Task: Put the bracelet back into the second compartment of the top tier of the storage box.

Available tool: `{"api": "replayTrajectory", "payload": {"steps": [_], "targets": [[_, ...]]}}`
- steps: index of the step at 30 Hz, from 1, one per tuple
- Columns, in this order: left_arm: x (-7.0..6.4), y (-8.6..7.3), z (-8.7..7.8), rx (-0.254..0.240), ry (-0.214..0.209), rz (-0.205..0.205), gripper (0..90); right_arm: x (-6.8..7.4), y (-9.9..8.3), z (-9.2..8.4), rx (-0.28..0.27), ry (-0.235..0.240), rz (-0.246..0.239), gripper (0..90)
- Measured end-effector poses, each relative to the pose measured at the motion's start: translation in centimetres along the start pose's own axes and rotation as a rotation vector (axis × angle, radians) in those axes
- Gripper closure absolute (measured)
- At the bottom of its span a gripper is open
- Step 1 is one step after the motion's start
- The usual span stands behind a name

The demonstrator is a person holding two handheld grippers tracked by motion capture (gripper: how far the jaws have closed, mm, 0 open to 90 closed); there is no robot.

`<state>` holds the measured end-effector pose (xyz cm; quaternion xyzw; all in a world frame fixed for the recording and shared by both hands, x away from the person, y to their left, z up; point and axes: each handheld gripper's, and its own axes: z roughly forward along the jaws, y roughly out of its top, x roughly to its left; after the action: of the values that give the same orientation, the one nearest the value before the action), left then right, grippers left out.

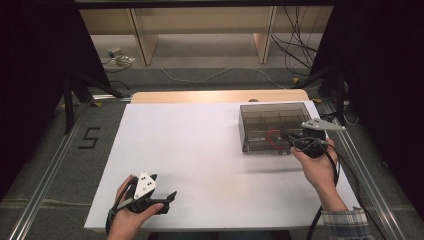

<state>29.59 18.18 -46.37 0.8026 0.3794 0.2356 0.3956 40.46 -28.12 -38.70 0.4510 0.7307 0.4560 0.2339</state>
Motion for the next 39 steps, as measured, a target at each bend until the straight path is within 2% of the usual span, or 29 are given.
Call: {"api": "replayTrajectory", "payload": {"steps": [23, 39], "targets": [[0.0, 0.0, 0.0, 0.0, 0.0, 0.004, 16.1, -0.5, -0.4, 0.0, 0.031, -0.012, -0.005, 88.5], [0.0, 0.0, 0.0, -0.002, 0.0, 0.006, 16.1, -1.1, -0.8, 0.1, 0.052, -0.034, 0.016, 88.5]]}}
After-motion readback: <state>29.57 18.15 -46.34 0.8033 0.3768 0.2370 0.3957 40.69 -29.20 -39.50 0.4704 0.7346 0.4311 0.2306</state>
